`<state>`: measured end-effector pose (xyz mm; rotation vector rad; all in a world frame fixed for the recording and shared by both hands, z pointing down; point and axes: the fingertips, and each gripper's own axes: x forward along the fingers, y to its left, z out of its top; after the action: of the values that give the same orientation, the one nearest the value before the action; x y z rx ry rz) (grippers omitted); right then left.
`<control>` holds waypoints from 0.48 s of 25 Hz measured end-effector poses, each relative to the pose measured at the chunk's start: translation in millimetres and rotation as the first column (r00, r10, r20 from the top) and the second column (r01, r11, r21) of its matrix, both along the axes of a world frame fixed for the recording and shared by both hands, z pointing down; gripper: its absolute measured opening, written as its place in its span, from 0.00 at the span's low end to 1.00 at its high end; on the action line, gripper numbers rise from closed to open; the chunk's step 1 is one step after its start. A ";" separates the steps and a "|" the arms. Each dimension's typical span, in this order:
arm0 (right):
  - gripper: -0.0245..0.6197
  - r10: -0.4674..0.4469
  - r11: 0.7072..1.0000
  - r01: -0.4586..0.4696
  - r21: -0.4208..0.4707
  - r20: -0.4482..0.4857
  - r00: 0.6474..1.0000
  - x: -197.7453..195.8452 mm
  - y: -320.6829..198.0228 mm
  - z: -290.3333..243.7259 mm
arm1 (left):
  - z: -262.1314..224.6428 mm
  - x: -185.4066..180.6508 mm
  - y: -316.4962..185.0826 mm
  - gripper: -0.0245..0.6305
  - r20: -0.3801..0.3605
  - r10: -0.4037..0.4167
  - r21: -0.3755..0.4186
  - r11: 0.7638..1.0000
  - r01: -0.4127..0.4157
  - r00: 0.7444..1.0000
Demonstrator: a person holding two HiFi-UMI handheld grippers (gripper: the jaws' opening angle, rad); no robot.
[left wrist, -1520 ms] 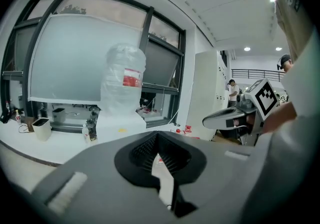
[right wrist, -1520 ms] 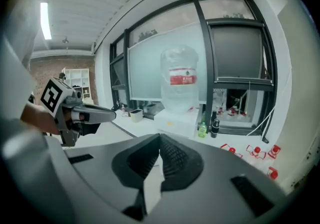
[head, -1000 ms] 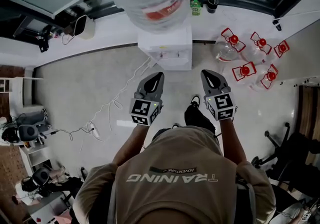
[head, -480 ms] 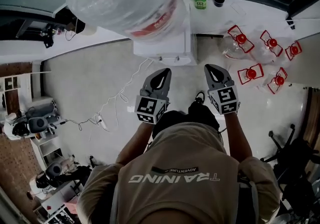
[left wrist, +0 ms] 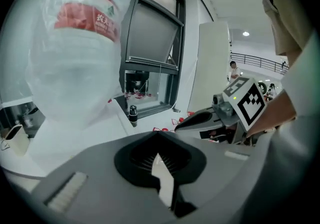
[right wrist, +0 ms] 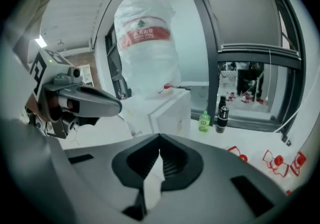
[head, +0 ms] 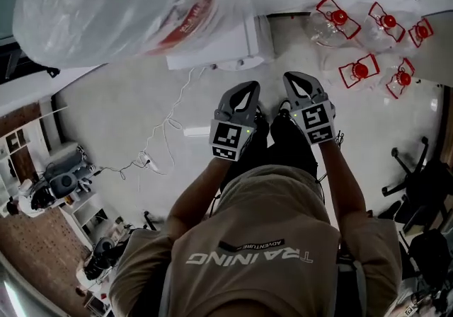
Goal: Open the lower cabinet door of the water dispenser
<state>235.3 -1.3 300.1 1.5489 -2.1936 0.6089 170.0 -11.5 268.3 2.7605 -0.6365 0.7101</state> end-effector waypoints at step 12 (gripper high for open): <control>0.05 0.190 0.976 -0.185 -0.119 0.039 0.981 19.8 0.0 145.0 | 143.2 26.5 -4.6 0.04 0.046 0.001 -0.048 0.999 0.001 0.999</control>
<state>255.1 -1.3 445.2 1.7086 -2.0223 0.8248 196.4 -16.1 411.4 2.7073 -0.6198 0.7801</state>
